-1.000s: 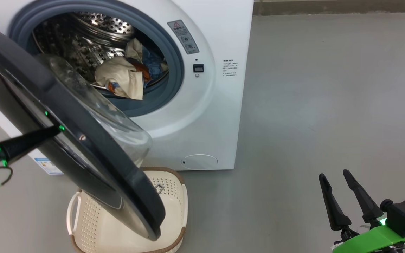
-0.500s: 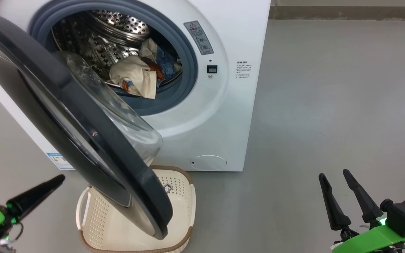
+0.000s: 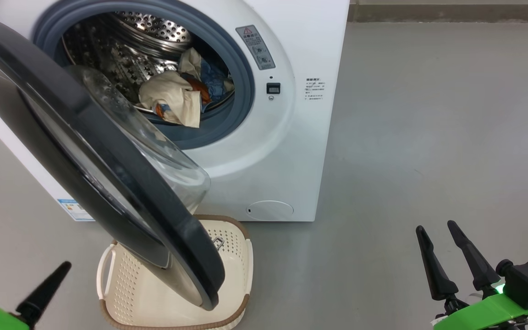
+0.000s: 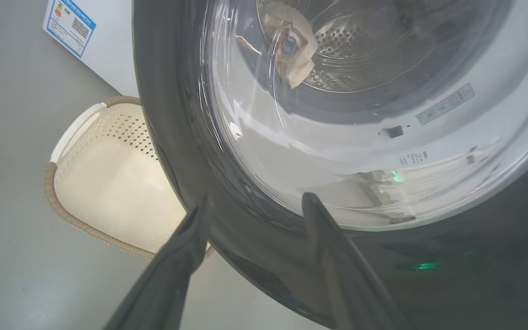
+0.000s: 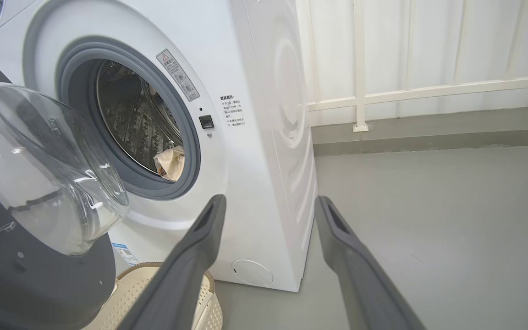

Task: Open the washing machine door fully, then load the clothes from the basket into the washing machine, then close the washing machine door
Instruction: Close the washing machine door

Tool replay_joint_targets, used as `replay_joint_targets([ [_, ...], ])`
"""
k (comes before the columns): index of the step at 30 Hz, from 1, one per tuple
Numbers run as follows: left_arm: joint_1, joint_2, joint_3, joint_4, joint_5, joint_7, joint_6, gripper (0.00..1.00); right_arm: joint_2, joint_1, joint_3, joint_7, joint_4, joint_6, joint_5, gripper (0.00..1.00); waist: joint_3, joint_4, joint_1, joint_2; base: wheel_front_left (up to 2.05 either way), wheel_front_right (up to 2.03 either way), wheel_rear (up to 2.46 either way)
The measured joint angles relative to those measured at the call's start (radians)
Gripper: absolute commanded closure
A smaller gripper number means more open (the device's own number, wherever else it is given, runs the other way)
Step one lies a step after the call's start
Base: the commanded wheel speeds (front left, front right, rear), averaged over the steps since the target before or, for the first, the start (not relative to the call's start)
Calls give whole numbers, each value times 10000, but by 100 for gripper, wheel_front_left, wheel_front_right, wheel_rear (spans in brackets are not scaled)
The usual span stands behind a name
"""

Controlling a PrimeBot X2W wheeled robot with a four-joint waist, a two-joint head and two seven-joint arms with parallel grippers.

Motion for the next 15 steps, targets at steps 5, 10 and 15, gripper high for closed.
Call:
replay_joint_targets([
  [5, 443, -50, -673, 58, 1074, -2230, 0, 0, -4, -1, -6, 0, 6, 0, 0, 0, 51, -35, 0, 0, 0, 0, 0],
  [10, 781, 270, -2021, 192, 2495, -5229, -2, 0, 0, -1, 0, 0, 10, 0, 0, 0, 35, -91, 0, 0, 0, 0, 0],
  [15, 812, 782, -3312, 1068, 4608, -7311, -4, 0, 2, -1, -12, 0, 21, 0, 0, 0, 19, -146, 0, 0, 0, 0, 0],
])
